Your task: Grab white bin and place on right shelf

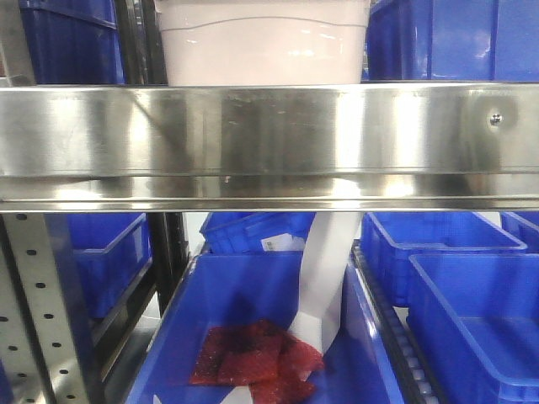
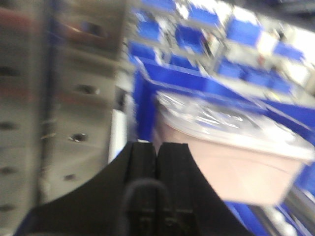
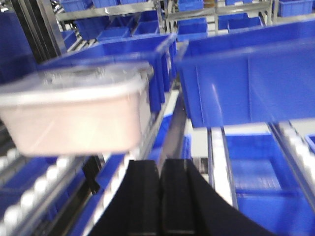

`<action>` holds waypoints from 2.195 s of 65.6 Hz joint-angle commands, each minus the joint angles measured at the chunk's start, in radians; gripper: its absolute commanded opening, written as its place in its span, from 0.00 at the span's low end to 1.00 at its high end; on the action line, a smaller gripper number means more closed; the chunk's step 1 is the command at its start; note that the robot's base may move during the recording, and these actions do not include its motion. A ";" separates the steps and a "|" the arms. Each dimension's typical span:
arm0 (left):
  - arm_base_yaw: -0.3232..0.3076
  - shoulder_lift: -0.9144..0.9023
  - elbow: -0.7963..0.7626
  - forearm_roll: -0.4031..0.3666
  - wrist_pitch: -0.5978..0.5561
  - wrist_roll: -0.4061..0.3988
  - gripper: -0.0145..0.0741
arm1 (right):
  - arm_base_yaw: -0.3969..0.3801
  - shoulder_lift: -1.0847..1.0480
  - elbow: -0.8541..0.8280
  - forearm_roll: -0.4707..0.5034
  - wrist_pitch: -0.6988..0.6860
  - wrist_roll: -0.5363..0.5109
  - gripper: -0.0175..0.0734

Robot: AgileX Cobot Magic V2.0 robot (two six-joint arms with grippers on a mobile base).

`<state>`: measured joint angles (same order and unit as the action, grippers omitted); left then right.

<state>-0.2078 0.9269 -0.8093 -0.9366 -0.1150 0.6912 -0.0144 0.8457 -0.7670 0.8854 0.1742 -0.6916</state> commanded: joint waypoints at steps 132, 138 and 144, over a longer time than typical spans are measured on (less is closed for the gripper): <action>-0.008 -0.947 0.528 -0.008 0.143 0.079 0.03 | -0.005 -0.809 0.587 -0.615 -0.100 0.490 0.23; -0.008 -0.947 0.528 -0.008 0.143 0.079 0.03 | -0.005 -0.811 0.657 -0.824 -0.205 0.654 0.23; -0.008 -0.947 0.528 -0.008 0.143 0.079 0.03 | 0.001 -0.842 0.739 -0.851 -0.302 0.692 0.23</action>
<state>-0.2078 -0.0125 -0.2523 -0.9354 0.0708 0.7697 -0.0144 0.0182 -0.0499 0.1022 0.0427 -0.0556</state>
